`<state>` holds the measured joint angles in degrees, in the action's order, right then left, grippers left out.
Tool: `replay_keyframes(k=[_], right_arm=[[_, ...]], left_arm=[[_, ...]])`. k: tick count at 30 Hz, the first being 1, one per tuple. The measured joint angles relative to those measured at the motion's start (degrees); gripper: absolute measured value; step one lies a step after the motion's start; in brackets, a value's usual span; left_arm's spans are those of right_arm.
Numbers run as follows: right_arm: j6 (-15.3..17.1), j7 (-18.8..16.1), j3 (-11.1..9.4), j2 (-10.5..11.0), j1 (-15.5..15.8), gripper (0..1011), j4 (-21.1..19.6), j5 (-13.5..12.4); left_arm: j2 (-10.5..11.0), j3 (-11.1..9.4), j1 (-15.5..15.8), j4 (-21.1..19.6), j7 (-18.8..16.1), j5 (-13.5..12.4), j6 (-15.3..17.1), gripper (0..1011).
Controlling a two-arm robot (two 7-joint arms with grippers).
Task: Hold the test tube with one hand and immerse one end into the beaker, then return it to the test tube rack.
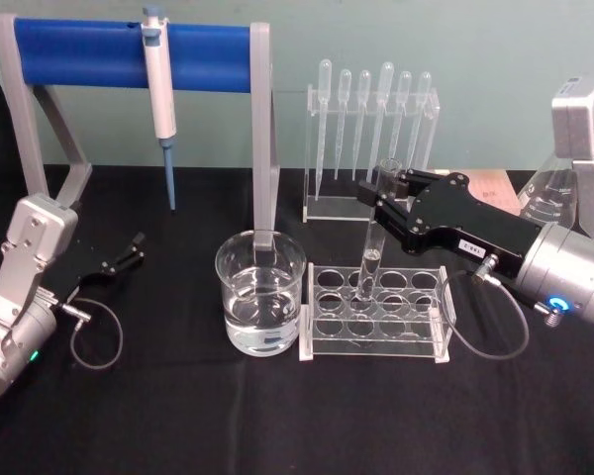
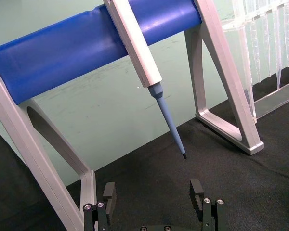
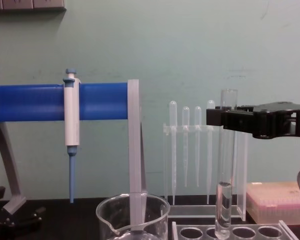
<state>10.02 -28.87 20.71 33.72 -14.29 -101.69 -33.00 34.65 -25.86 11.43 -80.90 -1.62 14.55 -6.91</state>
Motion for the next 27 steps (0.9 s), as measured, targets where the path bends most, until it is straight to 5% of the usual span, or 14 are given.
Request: replay_keyframes(k=[12, 27], right_arm=[[0.92, 1.25, 1.70, 0.46, -2.63, 224, -1.34, -0.56], [2.04, -0.90, 9.68, -6.44, -14.29, 224, 4.99, -0.95]], left_arm=[[0.00, 0.00, 0.00, 0.00, 0.00, 0.00, 0.00, 1000], [0.00, 0.00, 0.00, 0.00, 0.00, 0.00, 0.00, 1000]])
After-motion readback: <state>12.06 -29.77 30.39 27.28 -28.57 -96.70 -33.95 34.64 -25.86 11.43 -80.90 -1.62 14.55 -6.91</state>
